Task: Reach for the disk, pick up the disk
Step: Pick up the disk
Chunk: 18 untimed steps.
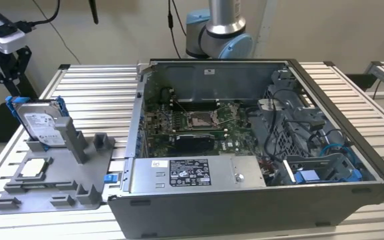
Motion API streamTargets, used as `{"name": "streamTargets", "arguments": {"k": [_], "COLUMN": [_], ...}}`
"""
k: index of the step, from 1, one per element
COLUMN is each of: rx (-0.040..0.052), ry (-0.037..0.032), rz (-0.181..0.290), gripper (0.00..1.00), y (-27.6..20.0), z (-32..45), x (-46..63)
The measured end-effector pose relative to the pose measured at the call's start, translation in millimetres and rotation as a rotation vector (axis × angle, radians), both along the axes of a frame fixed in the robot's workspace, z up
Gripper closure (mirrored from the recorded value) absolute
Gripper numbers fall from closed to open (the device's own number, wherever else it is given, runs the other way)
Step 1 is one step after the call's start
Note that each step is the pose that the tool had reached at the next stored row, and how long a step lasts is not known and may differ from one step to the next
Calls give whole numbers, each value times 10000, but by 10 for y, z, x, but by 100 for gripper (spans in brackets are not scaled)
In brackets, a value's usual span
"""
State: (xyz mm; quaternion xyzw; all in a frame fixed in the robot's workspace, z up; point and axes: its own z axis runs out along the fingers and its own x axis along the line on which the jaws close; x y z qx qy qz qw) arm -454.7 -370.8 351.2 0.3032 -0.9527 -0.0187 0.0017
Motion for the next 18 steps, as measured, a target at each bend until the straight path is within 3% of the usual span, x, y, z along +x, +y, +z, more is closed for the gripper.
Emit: {"name": "streamTargets", "arguments": {"k": [18], "rx": [-1], "ry": [-122], "rz": [3346], "gripper": [100], "y": [0], "z": [0], "x": [0]}}
